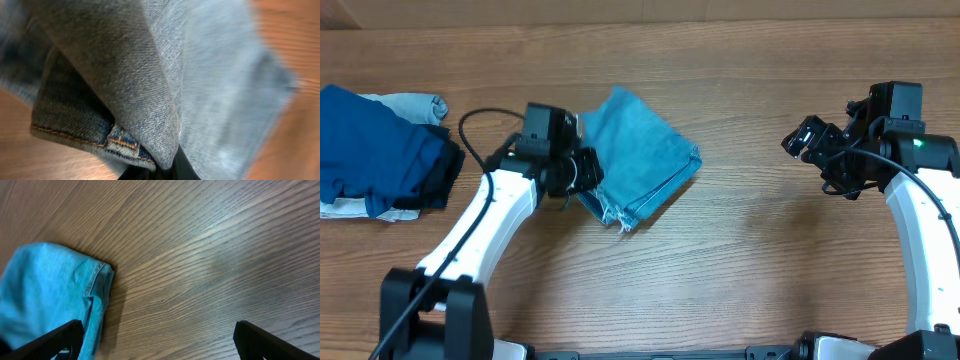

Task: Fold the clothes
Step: 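Grasp the folded jeans' left edge with the left gripper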

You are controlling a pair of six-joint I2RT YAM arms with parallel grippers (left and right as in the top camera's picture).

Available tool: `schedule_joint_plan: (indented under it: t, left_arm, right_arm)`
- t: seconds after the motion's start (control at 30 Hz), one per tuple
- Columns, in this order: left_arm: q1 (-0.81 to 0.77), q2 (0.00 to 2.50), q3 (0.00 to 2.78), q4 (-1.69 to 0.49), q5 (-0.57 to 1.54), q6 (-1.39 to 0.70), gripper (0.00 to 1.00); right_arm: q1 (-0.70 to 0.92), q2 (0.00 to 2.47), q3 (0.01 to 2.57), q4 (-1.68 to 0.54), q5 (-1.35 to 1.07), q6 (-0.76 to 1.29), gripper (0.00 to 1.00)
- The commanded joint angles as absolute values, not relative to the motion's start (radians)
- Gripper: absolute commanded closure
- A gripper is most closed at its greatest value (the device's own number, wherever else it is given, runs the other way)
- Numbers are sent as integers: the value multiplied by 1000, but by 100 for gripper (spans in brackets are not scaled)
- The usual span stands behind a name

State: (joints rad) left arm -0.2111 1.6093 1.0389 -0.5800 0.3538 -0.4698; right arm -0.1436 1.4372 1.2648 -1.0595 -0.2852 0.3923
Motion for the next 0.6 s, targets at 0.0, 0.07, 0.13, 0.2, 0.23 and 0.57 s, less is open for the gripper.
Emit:
schedule_joint_plan:
  t: [0.0, 0.07, 0.13, 0.2, 0.23, 0.57]
  left_arm:
    - [-188, 1686, 928, -597, 309, -622, 89]
    - [-155, 1691, 877, -596, 277, -706, 51]
    - [-109, 1691, 840, -576, 282, -731, 7]
    - [-88, 1691, 823, -567, 311, -735, 0]
    - [-84, 1691, 813, -554, 319, -738, 0]
    - [-92, 1844, 611, -153, 467, -796, 8]
  right_arm:
    - [-144, 1427, 1277, -1056, -291, 393, 0]
    - [-144, 1427, 1277, -1057, -292, 393, 0]
    - [-144, 1427, 1277, -1056, -291, 393, 0]
    - [-144, 1427, 1277, -1056, -292, 389, 0]
    - [-144, 1427, 1276, -1056, -291, 389, 0]
    - [-144, 1427, 1277, -1055, -291, 390, 0]
